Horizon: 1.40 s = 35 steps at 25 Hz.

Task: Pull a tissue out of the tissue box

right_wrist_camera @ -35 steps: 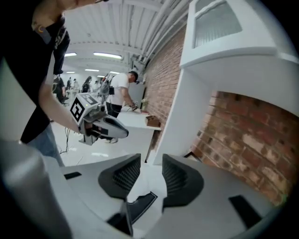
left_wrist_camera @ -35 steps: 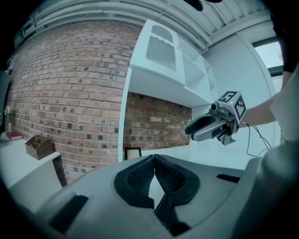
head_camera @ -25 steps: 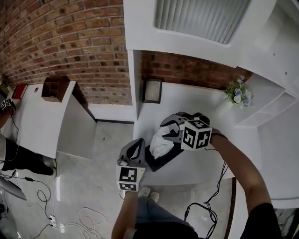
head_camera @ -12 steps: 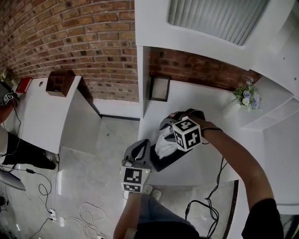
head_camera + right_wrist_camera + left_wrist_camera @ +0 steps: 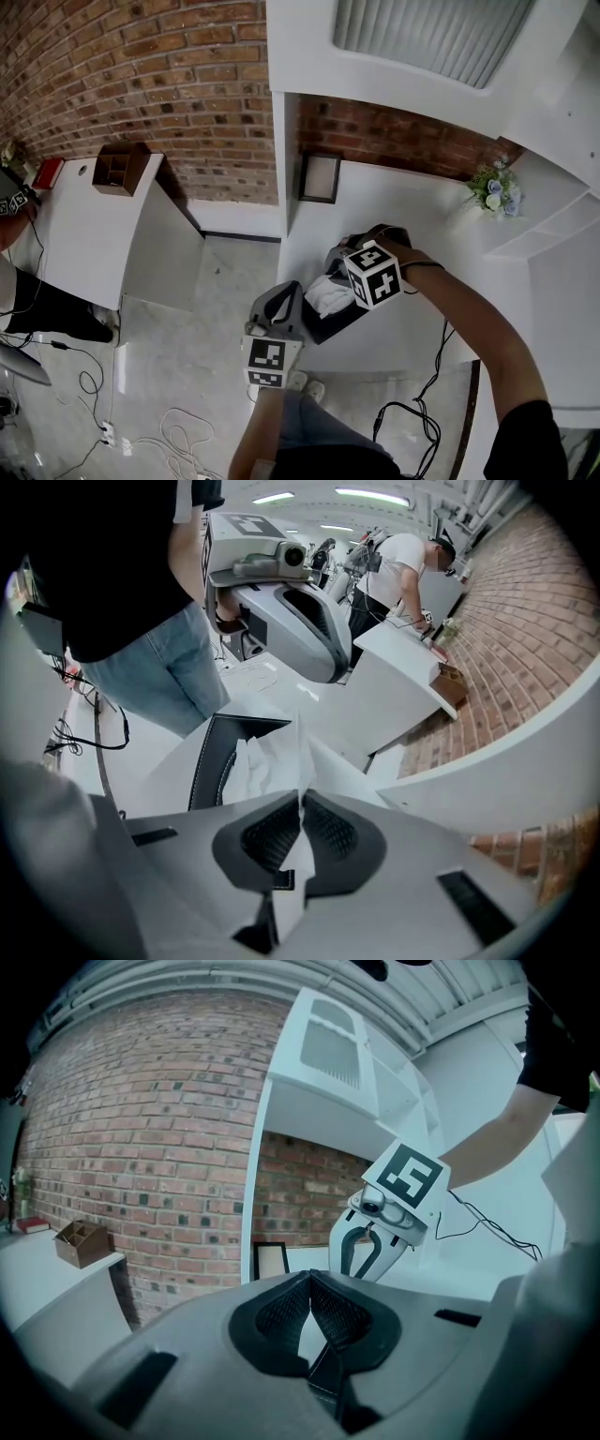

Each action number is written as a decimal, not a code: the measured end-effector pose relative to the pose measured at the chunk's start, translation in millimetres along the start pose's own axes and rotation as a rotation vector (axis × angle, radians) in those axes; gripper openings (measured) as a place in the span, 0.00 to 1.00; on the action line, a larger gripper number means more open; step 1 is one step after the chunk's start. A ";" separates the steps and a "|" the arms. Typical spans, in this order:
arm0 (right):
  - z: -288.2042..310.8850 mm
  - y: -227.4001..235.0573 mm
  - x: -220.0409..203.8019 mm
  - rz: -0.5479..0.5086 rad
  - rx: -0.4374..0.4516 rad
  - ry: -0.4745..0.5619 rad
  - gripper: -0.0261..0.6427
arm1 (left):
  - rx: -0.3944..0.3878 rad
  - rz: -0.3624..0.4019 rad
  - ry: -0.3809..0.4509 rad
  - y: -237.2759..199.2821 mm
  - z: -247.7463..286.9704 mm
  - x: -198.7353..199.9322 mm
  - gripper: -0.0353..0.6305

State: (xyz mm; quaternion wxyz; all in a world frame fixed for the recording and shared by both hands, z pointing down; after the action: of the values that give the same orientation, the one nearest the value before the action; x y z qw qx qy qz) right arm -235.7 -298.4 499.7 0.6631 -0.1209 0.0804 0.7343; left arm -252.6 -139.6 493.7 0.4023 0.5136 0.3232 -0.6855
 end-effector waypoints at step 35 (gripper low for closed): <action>-45.4 -34.1 1.9 0.144 -0.186 0.065 0.04 | -0.043 0.025 0.029 11.7 -15.2 11.7 0.06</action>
State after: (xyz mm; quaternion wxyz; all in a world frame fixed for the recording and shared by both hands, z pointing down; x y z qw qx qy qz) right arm -198.8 -305.5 457.1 0.5914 -0.1995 0.0416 0.7802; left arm -237.2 -134.6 478.1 0.4171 0.5188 0.3371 -0.6658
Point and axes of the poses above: the fingertips, and each gripper's own axes: z forward along the fingers, y to its right, x out of its top, the point moved 9 cm from there along -z, backward along the fingers, and after that the axes turned 8 degrees about x, right-handed, at the moved point
